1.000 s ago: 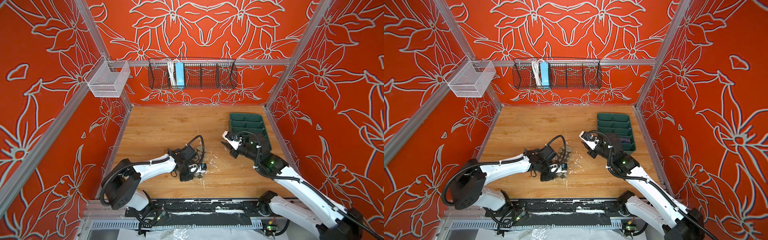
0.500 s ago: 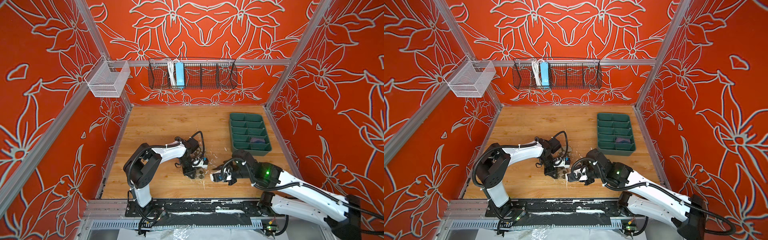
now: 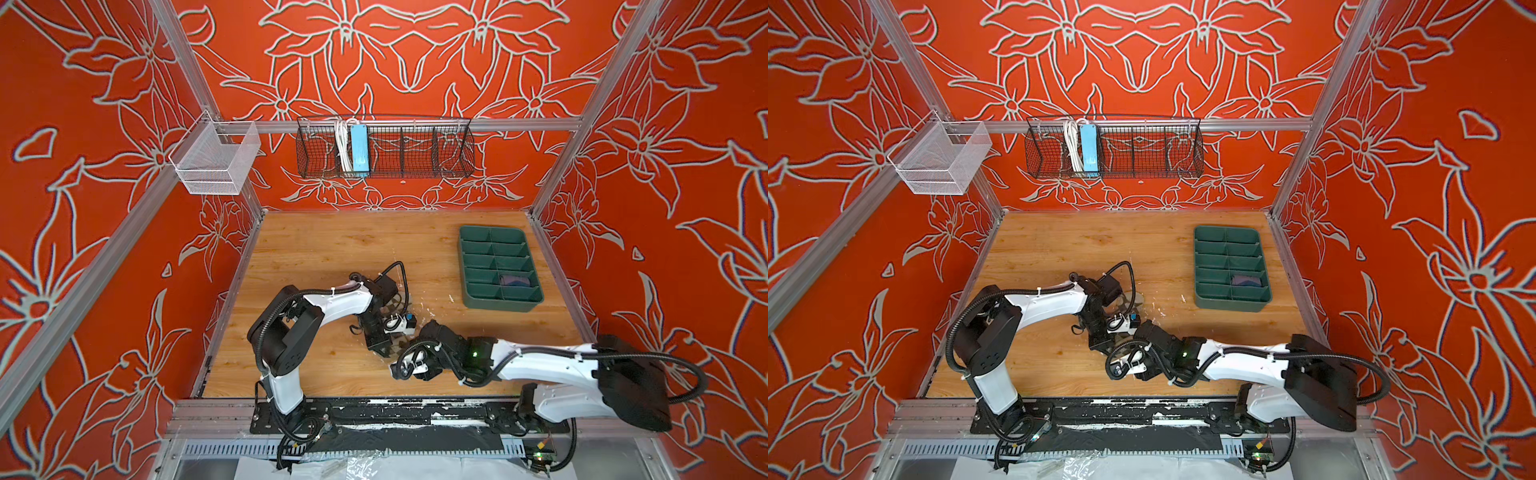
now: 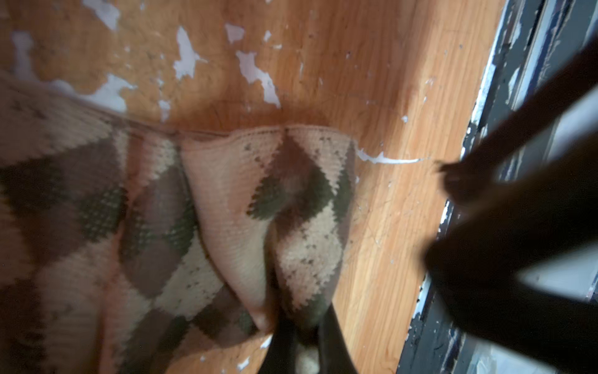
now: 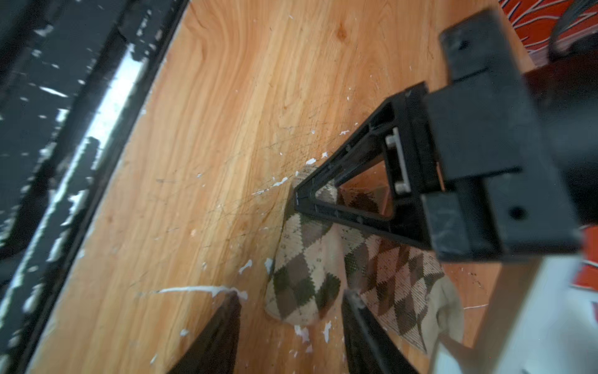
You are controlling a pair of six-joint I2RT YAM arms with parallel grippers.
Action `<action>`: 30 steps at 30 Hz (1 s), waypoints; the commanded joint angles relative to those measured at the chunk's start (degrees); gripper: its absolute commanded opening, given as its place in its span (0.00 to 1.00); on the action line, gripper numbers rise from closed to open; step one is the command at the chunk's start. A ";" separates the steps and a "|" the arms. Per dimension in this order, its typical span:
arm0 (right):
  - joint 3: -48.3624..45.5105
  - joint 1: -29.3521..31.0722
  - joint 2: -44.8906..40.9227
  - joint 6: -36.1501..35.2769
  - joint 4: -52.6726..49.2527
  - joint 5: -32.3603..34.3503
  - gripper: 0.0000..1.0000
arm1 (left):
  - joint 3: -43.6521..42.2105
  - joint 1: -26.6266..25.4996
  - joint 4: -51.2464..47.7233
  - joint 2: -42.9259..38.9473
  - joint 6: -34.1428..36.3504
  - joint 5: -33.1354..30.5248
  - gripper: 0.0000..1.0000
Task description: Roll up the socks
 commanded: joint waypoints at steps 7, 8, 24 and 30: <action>3.67 0.13 9.40 1.67 6.09 4.48 0.43 | 0.78 0.43 -0.87 0.87 0.49 -0.02 0.00; 4.06 0.13 10.04 1.93 5.78 4.94 0.40 | 0.84 0.43 -0.88 0.68 0.50 -0.02 0.00; 10.09 -4.03 10.52 4.84 -12.03 -3.76 0.00 | -12.43 0.94 15.49 -19.72 -6.61 -8.81 0.47; 14.14 -7.10 11.53 4.40 -19.86 -11.41 0.00 | -20.14 1.78 22.87 -32.04 -9.91 -16.48 0.66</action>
